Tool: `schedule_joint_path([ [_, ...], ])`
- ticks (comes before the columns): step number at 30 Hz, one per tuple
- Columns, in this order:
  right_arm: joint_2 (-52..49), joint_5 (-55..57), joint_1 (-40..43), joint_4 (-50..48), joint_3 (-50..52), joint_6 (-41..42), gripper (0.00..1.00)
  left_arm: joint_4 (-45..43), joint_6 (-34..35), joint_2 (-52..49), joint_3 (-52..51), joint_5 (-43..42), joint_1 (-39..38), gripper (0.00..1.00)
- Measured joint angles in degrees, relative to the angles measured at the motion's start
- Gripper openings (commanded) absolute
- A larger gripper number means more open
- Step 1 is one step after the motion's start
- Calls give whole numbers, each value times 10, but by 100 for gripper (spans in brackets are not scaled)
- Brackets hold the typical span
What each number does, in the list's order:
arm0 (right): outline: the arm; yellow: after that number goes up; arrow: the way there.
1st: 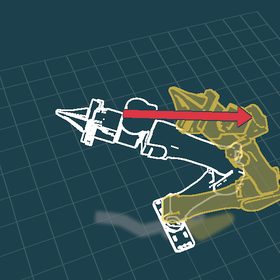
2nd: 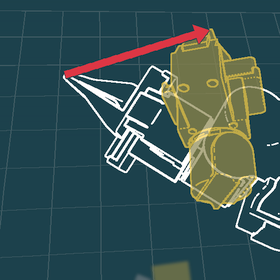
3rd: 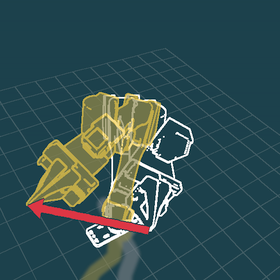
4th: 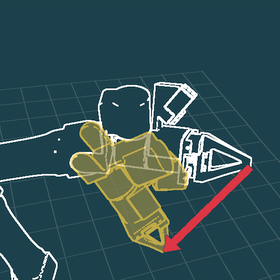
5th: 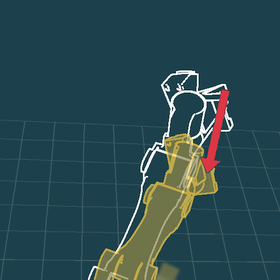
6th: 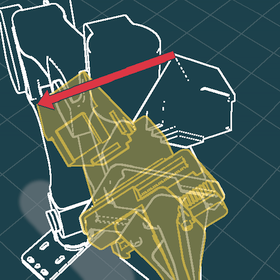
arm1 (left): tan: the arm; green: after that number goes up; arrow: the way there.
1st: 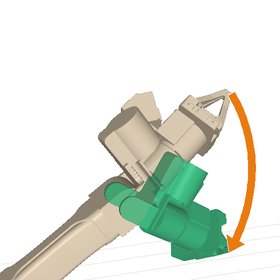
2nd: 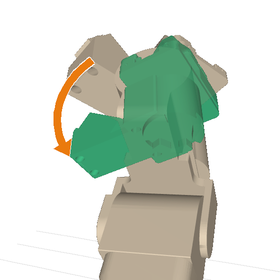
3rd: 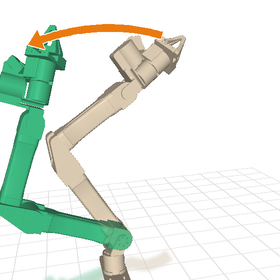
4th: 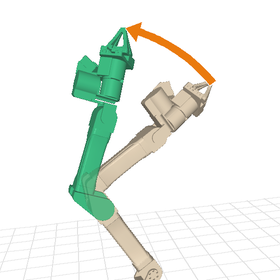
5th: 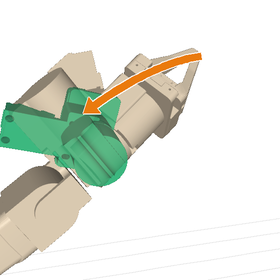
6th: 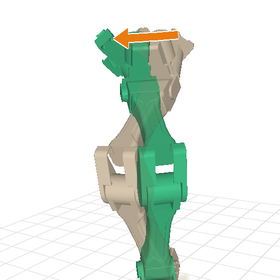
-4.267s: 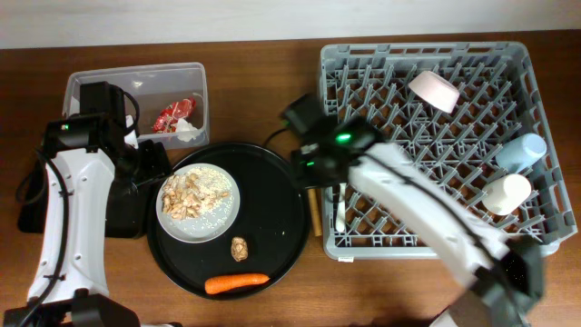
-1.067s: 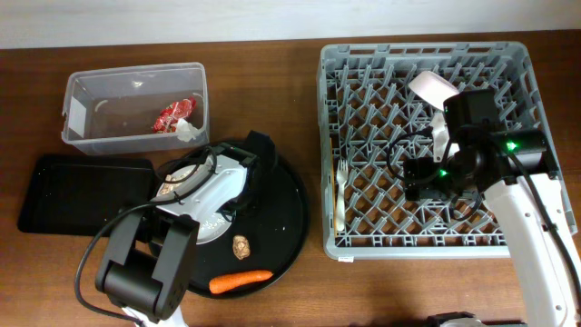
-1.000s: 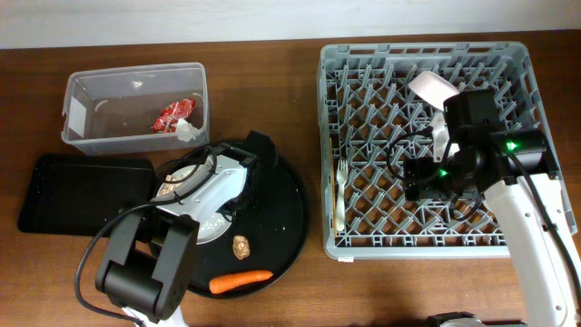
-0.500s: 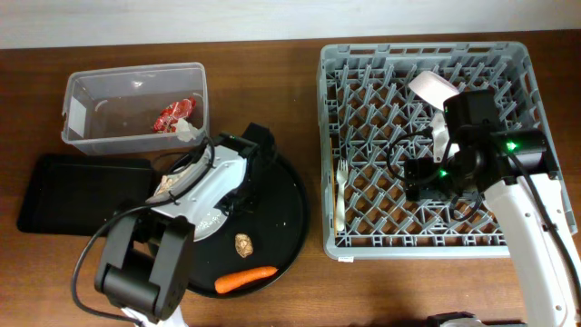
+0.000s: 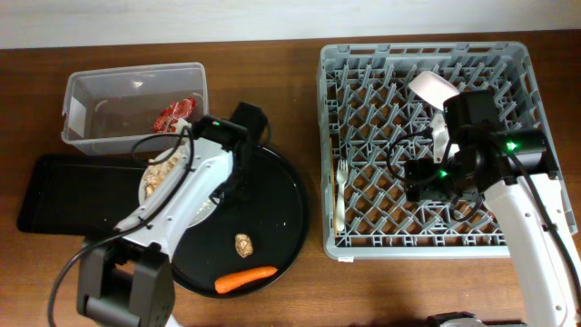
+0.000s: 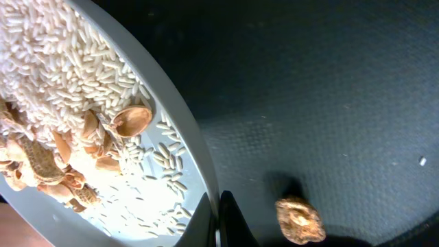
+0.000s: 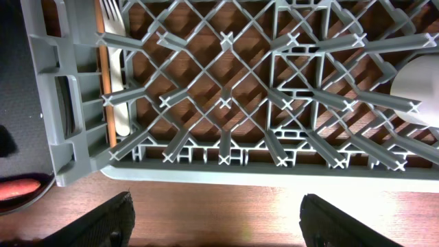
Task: Sort waste into correct bins and load items into the dishwasher rack
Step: 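Lift the white plate with the left gripper toward the black rectangular tray, then tilt the plate with the left gripper to dump scraps onto the black tray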
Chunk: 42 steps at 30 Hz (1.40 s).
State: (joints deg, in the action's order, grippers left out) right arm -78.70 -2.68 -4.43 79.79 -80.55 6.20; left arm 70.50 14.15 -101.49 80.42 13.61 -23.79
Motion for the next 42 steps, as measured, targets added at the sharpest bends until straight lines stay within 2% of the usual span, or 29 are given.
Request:
schedule_joint_path([
  [7, 0, 0, 0, 2, 0, 0, 79, 0, -2, 31, 5, 4, 89, 0],
  [19, 0, 0, 0, 3, 0, 0, 79, -33, -39, 33, 6, -18, 196, 0],
  [27, 0, 0, 0, 4, 0, 0, 78, -77, -84, 33, 7, -120, 281, 0],
  [42, 0, 0, 0, 8, 0, 1, 76, -102, -127, 33, 7, -257, 378, 0],
])
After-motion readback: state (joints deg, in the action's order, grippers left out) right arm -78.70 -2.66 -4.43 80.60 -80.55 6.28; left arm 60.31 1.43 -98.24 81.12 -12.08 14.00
